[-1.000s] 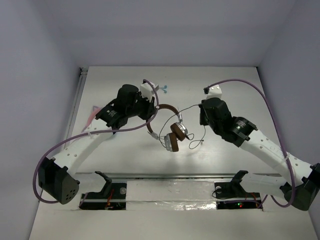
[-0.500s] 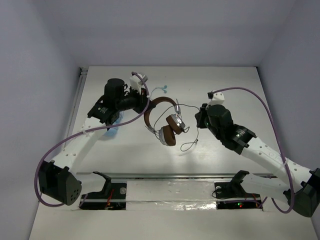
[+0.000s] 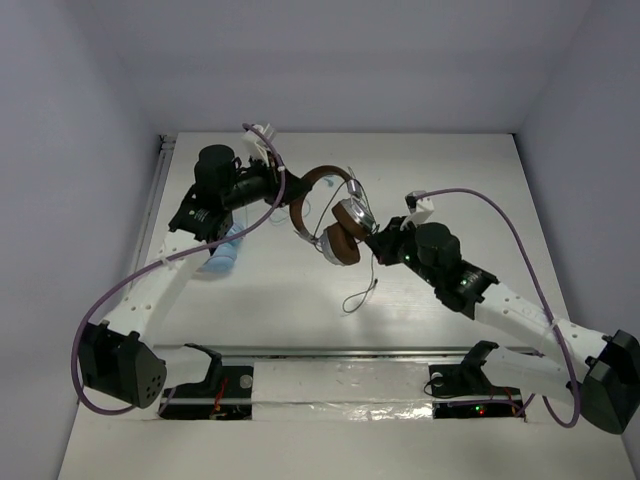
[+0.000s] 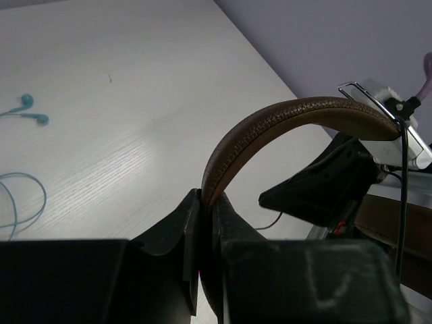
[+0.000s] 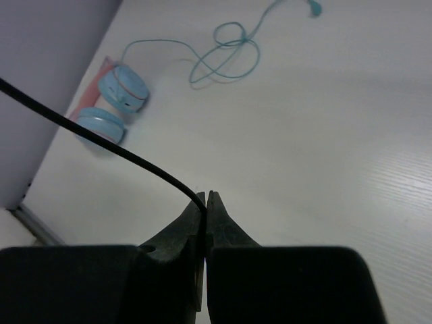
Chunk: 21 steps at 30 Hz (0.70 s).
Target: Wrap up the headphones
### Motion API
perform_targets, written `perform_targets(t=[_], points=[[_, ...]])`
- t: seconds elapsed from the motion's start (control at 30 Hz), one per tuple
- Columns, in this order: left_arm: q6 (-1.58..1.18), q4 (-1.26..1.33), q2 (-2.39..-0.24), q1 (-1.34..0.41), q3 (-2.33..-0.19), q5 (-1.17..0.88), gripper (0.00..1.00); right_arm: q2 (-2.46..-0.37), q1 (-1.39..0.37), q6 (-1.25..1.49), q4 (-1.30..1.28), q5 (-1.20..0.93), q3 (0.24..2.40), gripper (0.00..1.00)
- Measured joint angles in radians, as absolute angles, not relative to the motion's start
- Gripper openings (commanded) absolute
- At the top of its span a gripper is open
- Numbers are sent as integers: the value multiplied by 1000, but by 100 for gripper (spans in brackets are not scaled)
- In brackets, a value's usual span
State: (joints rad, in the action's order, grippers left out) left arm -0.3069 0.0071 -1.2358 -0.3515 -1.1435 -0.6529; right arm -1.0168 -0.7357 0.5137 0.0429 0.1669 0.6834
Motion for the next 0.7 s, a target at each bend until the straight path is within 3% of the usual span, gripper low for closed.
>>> perform_targets(t=[0.17,0.43,0.7], points=[[-424,110,-1246,-352,-1143,-620,0,-1048,-734,533,245,28,641,5],[-551,205,-1249,-383,-1157,-585,0,-1221,-734,555,553,-101,600,45],[-571,178,-1248,-404,-1247,-573,0,-1349,-734,546,700,-130,599,50]])
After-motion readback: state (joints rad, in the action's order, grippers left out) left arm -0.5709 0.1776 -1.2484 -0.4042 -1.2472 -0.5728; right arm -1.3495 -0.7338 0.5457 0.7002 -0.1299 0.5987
